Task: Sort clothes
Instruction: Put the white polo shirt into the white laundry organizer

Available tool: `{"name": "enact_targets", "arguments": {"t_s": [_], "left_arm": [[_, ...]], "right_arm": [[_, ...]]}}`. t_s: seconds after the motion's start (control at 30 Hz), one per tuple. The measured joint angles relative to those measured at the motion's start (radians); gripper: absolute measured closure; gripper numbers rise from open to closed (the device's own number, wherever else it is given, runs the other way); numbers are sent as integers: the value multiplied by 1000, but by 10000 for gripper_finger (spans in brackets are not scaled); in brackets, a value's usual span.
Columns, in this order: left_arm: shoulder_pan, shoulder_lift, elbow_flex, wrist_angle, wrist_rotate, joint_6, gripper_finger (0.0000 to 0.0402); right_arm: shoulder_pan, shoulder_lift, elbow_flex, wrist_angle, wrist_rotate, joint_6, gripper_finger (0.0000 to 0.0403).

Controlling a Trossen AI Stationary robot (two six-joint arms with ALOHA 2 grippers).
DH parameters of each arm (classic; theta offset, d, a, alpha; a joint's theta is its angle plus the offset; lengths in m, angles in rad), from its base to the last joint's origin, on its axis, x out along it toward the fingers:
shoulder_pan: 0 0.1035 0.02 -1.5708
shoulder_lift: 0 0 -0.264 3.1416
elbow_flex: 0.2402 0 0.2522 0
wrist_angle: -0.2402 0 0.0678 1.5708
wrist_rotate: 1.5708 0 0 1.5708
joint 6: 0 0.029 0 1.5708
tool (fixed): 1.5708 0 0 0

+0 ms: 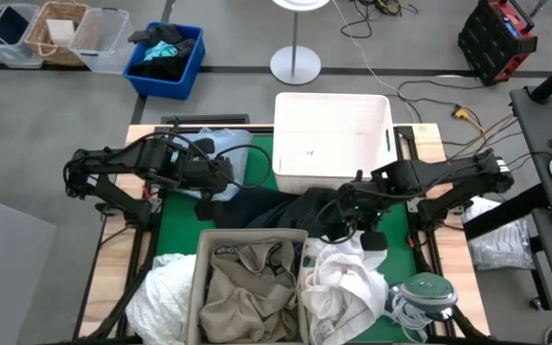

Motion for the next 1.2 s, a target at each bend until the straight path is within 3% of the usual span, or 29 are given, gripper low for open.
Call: {"name": "enact_targets", "arguments": {"t_s": [0.4,0.6,0.77,0.93,1.2], "left_arm": [[-2,-1,0,-71,34,-52,402],[-2,-3,0,-72,64,-74,402],[-2,-2,0,-71,62,-73,402],[-3,0,0,-71,60,-73,402],[-4,-3,3,-71,57,-60,402]], "right_arm": [[6,0,0,61,0,22,390],[81,-2,0,63,-27,112,383],[182,8,-4,86,-19,205,333],[261,11,-22,108,86,299,262],[320,11,-196,285,160,430,174]]}}
